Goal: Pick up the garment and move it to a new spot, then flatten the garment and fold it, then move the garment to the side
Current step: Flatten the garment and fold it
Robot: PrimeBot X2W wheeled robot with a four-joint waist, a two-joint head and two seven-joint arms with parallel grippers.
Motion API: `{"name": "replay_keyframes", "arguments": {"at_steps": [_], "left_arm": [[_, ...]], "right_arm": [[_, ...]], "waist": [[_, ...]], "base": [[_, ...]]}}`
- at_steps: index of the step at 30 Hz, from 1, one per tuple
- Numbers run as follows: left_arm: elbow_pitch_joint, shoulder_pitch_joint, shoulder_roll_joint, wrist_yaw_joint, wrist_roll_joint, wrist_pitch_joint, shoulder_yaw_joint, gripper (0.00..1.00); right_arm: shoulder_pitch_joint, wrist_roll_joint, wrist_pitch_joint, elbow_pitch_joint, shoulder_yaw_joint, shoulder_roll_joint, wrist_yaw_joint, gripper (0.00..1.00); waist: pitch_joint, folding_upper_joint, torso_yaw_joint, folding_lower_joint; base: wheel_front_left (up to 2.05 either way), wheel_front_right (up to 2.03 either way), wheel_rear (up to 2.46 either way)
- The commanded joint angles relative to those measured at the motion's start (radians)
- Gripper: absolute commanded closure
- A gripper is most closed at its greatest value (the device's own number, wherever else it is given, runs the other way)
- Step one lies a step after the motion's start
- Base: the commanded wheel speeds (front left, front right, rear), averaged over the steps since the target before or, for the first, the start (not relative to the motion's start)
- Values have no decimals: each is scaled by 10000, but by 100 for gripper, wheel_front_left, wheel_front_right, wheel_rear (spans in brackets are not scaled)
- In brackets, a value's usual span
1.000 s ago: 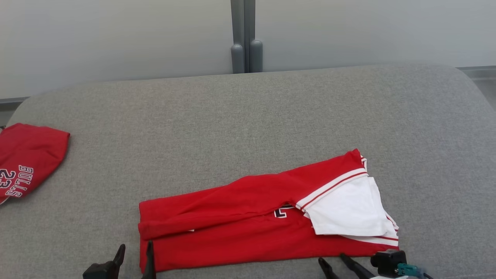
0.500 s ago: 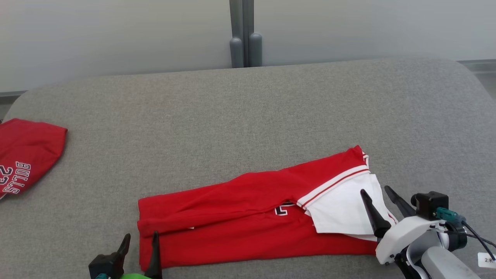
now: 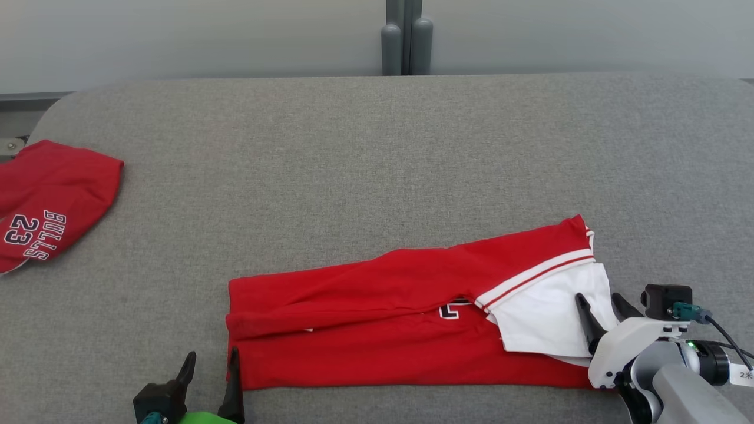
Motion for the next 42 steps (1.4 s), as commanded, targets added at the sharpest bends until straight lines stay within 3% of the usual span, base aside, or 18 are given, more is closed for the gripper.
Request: {"name": "replay_keyframes", "arguments": {"at_steps": [1,7,14,15,16,17,18,23,34,38,42], "left_arm": [[-18,-190,28,-8,52,0,23,0],[-61,-286,26,59,-23,0,-14,0],[-80,-389,28,59,-80,0,-175,0],[-76,-405,28,51,-74,0,-197,0],[-73,-418,28,45,-72,0,-217,0],[-75,-421,28,38,-62,0,-224,0],[-85,-420,28,31,-49,0,-224,0],[-137,-367,28,19,9,0,-214,0],[-167,-187,26,64,-168,0,-350,0],[-121,-83,29,65,-223,0,-358,0],[-101,20,28,62,-269,0,-401,0]], "right_arm": [[-16,83,67,126,20,42,-19,0],[87,795,565,71,928,564,14,0],[-30,1533,646,-211,1972,408,28,0],[-60,1609,622,-145,2029,366,28,14],[-87,1683,607,-70,2073,325,28,58],[-117,1765,596,0,2101,280,27,86],[-145,1850,577,82,2125,230,22,100],[-403,2176,174,500,1988,-158,-30,100],[-1061,2155,-659,1848,662,-1155,-28,100],[-1173,1789,-719,1285,722,-1141,-19,100],[-807,1310,-702,-185,1583,-829,-15,100]], "waist": [[41,0,23,0],[143,0,-2,0],[206,0,97,0],[216,0,127,0],[222,0,153,0],[228,0,177,0],[231,0,198,0],[196,0,231,0],[-21,0,-41,0],[-140,0,-201,0],[-298,0,-350,0]], "base": [[0,0,0],[0,0,0],[0,0,0],[0,0,0],[0,0,0],[0,0,0],[0,0,0],[0,0,0],[0,0,0],[0,0,0],[0,0,0]]}}
